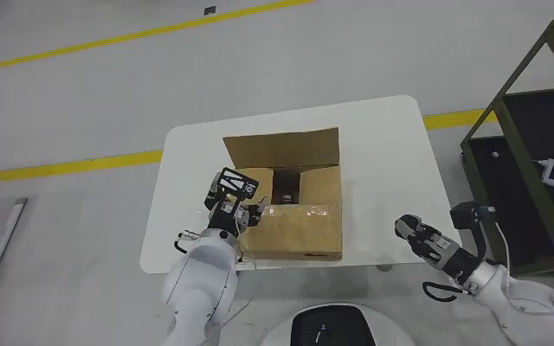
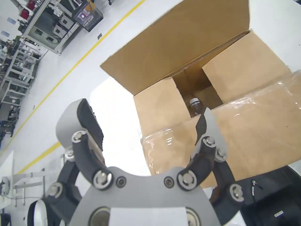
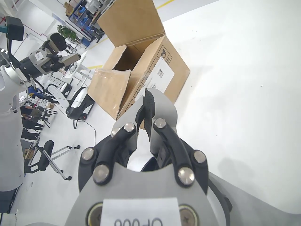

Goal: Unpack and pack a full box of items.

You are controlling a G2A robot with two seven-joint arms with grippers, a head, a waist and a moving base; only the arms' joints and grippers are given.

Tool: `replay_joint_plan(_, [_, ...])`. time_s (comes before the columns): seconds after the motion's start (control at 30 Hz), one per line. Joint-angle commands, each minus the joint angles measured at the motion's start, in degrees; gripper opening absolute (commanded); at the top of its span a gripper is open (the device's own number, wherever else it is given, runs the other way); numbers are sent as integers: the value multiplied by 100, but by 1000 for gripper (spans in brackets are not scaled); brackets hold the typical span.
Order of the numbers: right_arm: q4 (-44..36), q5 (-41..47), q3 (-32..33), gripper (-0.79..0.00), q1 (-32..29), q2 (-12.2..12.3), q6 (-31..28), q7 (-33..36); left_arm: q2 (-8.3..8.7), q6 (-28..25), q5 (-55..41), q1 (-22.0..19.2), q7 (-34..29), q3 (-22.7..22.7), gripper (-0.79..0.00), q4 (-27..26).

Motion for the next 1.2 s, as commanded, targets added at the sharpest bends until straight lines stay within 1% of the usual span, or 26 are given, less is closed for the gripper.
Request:
replay_joint_plan(0.0, [60, 147, -34, -785, 159, 7, 85, 107, 4, 123, 7, 98, 77, -74, 0, -19])
replay_joint_plan(0.2, [238, 280, -365, -785, 979, 51, 180, 781, 4, 140, -20, 110, 110, -79, 0, -29])
replay_joint_plan(0.37, [440, 121, -834, -785, 1753, 84, 111, 1429, 4, 140, -20, 110, 110, -79, 0, -29])
replay_joint_plan(0.43, [562, 24, -965, -785, 1952, 93, 99, 1552, 4, 140, -20, 110, 110, -79, 0, -29])
replay_joint_plan(1.07, [551, 19, -996, -785, 1951, 92, 109, 1529, 4, 140, -20, 110, 110, -79, 0, -29])
replay_joint_plan(1.1, [552, -16, -1042, -785, 2010, 92, 156, 1518, 4, 140, -20, 110, 110, -79, 0, -29])
replay_joint_plan(1.17, [568, -4, -1115, -785, 2215, 92, 306, 1546, 1, 107, -189, 17, 307, -82, 0, 51])
